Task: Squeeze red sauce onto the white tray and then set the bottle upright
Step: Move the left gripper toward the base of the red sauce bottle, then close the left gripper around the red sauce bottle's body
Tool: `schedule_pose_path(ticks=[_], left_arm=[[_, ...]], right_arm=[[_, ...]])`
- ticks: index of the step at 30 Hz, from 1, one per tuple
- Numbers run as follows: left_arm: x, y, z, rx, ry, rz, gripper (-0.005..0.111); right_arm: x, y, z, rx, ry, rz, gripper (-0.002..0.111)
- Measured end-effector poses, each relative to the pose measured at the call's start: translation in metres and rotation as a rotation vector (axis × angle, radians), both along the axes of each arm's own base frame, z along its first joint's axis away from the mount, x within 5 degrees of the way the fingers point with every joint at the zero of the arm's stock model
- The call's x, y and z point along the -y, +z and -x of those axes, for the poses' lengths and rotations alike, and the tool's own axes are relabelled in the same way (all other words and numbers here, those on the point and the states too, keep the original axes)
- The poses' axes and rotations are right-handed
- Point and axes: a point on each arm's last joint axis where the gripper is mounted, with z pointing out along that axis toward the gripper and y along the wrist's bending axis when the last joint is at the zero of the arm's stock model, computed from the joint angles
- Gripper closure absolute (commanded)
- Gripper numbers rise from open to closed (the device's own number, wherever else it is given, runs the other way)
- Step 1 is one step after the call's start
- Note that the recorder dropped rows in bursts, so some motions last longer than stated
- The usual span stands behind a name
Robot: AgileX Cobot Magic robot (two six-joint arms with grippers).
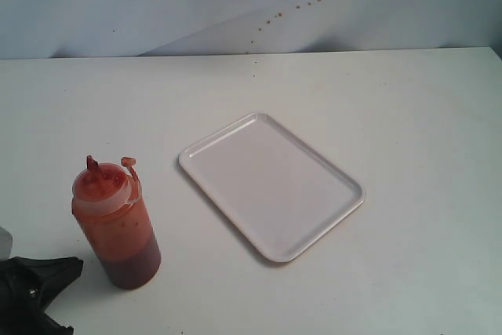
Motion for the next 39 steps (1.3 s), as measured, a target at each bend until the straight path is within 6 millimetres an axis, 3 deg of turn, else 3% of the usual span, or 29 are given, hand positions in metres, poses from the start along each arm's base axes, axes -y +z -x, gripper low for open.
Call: schedule_pose_path(ticks=[11, 23, 39], left_arm=[[0.001, -0.002, 0.001, -0.021, -0.008, 0.007, 0.107], [0.009, -0.029, -0.007, -0.191, -0.150, -0.004, 0.107], [0.020, -0.027, -0.025, -0.092, -0.275, 0.069, 0.107]], right_arm=[[0.000, 0.000, 0.000, 0.000, 0.000, 0.000, 0.108], [0.000, 0.000, 0.000, 0.000, 0.000, 0.000, 0.108], [0.000, 0.000, 0.000, 0.000, 0.000, 0.000, 0.108]])
